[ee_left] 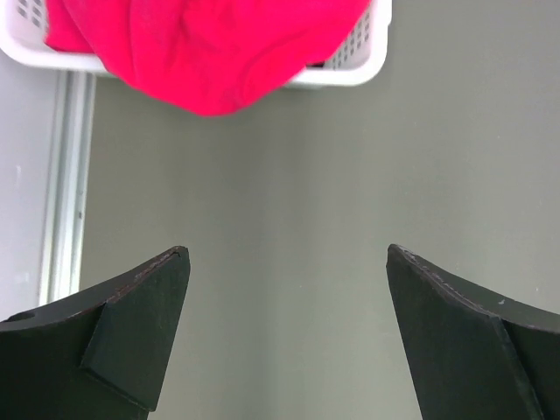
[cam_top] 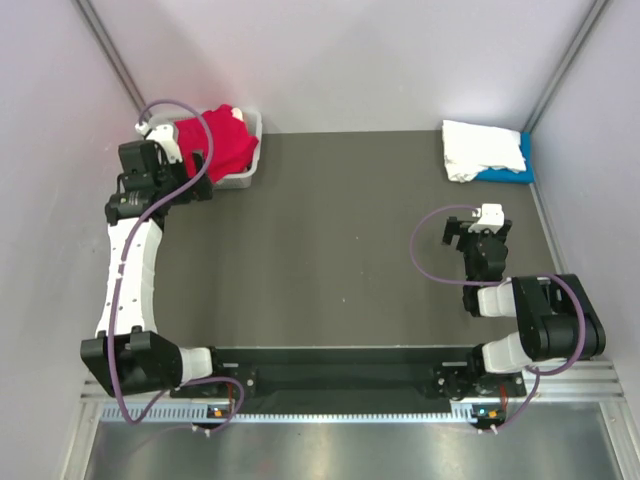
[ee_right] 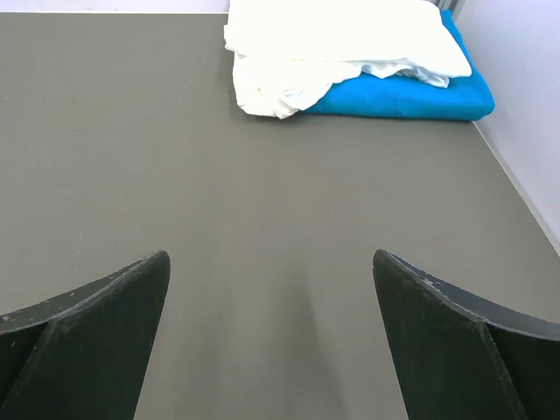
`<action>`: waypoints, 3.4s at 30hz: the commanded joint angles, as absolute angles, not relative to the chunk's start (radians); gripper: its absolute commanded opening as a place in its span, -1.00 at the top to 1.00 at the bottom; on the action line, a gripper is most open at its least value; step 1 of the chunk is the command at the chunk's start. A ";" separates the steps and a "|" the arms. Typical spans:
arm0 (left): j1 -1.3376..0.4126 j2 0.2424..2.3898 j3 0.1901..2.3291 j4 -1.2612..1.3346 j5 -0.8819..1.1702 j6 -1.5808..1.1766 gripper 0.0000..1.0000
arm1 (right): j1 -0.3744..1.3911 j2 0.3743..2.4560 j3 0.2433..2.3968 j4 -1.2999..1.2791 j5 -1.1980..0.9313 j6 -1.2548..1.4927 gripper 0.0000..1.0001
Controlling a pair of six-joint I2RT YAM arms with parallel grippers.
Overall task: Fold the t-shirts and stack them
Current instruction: Grab the tshirt from the pile
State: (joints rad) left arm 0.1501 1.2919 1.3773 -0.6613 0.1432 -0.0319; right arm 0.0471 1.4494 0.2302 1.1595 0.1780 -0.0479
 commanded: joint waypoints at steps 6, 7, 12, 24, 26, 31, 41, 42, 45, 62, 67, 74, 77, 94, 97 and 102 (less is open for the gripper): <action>0.155 1.253 1.350 -0.611 0.200 -0.048 -0.98 | 0.037 1.448 0.252 1.200 0.169 -0.032 -0.99; 0.153 1.259 1.351 -0.620 0.198 -0.045 -0.97 | 0.038 1.447 0.250 1.200 0.169 -0.032 -0.99; 0.155 1.269 1.312 -0.624 0.140 -0.040 -0.97 | 0.038 1.448 0.250 1.200 0.169 -0.032 -1.00; 0.195 1.316 1.229 -0.473 0.445 0.090 -0.97 | 0.041 1.416 0.285 1.139 0.195 -0.022 -1.00; 0.256 1.354 1.200 -0.445 0.541 0.039 -0.98 | 0.041 1.359 0.404 0.871 0.235 -0.011 -0.99; 0.325 1.502 1.429 -0.526 0.778 -0.107 -0.98 | 0.066 1.342 0.560 0.573 0.278 0.067 -0.99; 0.291 1.252 1.246 -0.337 0.310 0.072 -0.98 | 0.176 1.100 0.639 0.414 0.075 0.166 -0.99; 0.291 1.249 1.250 -0.353 0.305 0.078 -0.98 | 0.179 1.107 0.661 0.388 0.080 0.150 -0.99; 0.290 1.264 1.270 -0.420 0.305 0.117 -0.56 | 0.216 1.141 0.727 0.258 0.208 0.089 -0.99; 0.258 1.351 1.348 -0.483 0.255 0.146 0.92 | 0.364 1.065 0.661 0.299 0.532 0.035 0.86; 0.223 1.316 1.345 -0.482 0.244 0.144 -0.87 | 0.365 1.101 0.710 0.253 0.500 0.057 0.93; 0.213 1.295 1.322 -0.476 0.248 0.147 -0.97 | 0.365 1.083 0.684 0.287 0.523 0.055 -0.99; 0.212 1.275 1.307 -0.457 0.284 0.129 -0.98 | 0.365 1.095 0.683 0.297 0.587 0.046 -0.99; 0.213 1.571 1.505 -0.433 0.195 0.097 -0.98 | 0.390 1.114 0.554 0.548 0.741 -0.074 -0.99; 0.213 1.588 1.456 -0.312 0.169 0.081 -0.97 | 0.406 1.088 0.551 0.548 0.745 -0.072 -0.99; 0.216 1.673 1.526 -0.313 0.172 0.023 -0.98 | 0.411 1.046 0.529 0.557 0.776 -0.072 -0.99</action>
